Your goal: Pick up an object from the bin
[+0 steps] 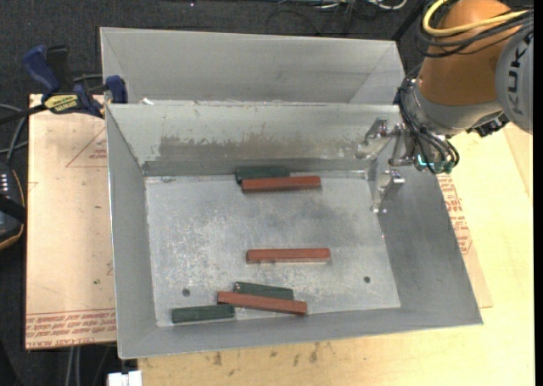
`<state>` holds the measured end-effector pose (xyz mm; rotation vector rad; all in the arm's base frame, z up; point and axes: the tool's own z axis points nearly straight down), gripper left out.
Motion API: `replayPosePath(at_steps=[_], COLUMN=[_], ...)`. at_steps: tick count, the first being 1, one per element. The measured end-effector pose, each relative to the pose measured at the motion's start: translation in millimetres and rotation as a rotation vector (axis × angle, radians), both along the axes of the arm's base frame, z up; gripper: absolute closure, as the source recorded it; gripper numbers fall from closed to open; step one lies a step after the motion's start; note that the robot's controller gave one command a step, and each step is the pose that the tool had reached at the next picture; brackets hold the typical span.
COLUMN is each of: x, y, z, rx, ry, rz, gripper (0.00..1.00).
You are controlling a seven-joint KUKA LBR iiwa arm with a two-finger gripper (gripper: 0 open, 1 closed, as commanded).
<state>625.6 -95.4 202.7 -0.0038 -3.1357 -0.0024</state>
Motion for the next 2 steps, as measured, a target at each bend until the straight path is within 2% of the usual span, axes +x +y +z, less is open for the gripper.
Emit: replayPosePath(at_steps=[2], x=[0.9], y=[1.8], z=[1.7], rx=[-0.002], ry=[-0.012], rz=[0.009], gripper=[0.00])
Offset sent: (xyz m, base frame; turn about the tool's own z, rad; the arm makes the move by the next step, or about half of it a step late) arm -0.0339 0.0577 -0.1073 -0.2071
